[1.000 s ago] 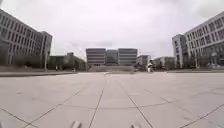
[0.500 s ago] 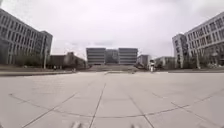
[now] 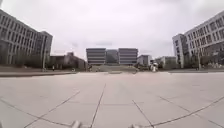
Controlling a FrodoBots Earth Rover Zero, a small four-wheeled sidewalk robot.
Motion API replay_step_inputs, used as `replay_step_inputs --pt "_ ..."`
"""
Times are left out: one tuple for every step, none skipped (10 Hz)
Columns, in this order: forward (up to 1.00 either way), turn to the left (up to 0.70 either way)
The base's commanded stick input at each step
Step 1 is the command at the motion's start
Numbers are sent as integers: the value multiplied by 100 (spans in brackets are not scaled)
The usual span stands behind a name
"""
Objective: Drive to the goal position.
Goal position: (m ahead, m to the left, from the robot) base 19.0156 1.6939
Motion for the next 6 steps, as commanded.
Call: replay_step_inputs --pt "70 0" --pt "70 0" --pt "70 0" --pt "70 0" --pt "70 0" --pt "70 0"
